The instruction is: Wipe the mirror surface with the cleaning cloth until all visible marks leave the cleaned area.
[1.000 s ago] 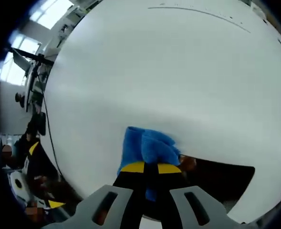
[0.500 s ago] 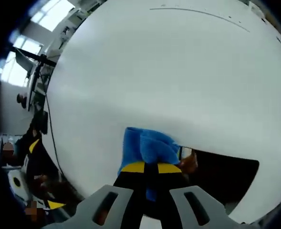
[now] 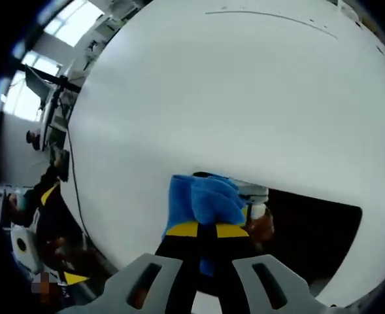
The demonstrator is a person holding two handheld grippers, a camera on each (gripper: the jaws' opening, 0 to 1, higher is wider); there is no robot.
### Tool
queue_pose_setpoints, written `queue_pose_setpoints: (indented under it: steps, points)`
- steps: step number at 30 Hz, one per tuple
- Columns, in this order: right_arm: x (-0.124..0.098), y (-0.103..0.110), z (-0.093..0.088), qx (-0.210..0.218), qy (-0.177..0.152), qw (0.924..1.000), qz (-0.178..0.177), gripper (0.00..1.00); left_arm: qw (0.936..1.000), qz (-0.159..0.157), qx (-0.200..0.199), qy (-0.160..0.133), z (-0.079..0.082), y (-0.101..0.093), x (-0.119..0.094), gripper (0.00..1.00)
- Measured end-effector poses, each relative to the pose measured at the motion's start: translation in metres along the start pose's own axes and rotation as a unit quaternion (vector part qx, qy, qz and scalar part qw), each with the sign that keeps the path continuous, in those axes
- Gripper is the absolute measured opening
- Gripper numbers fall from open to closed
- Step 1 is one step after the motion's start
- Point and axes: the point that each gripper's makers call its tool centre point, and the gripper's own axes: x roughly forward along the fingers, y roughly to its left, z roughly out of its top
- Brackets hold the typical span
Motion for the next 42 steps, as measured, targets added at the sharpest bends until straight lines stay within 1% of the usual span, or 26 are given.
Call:
queue_pose_setpoints:
  steps: [5, 8, 18, 25, 31, 34, 37, 39, 42]
  points:
    - [0.002, 0.001, -0.004, -0.005, -0.004, 1.0, 0.003, 0.01, 1.0, -0.001, -0.006, 0.004, -0.002, -0.001, 0.0, 1.0]
    - [0.0, 0.003, -0.01, -0.003, -0.006, 1.0, 0.006, 0.01, 1.0, -0.003, -0.005, 0.005, -0.003, -0.003, 0.001, 1.0]
    - [-0.002, 0.008, -0.023, -0.006, -0.012, 0.9998, 0.012, 0.01, 1.0, -0.007, -0.002, 0.004, -0.001, -0.008, 0.003, 1.0]
    - [-0.001, 0.011, -0.027, -0.011, -0.013, 0.9998, 0.012, 0.01, 0.9999, -0.011, -0.002, 0.004, -0.001, -0.01, 0.005, 1.0]
    - [-0.002, 0.012, -0.027, -0.016, -0.015, 0.9997, 0.01, 0.01, 0.9999, -0.012, -0.002, 0.006, -0.003, -0.011, 0.005, 1.0]
    - [-0.003, 0.016, -0.033, -0.024, -0.012, 0.9996, 0.008, 0.01, 0.9999, -0.011, -0.002, 0.006, -0.002, -0.009, 0.005, 1.0]
    - [-0.004, 0.017, -0.035, -0.029, -0.02, 0.9994, 0.003, 0.01, 0.9999, -0.011, -0.003, 0.007, -0.003, -0.008, 0.006, 1.0]
    - [-0.003, 0.017, -0.035, -0.03, -0.017, 0.9994, 0.004, 0.01, 0.9999, -0.012, -0.003, 0.008, -0.002, -0.008, 0.006, 1.0]
    - [-0.004, 0.021, -0.041, -0.032, -0.014, 0.9994, 0.007, 0.01, 0.9999, -0.014, 0.001, 0.008, -0.001, -0.009, 0.007, 1.0]
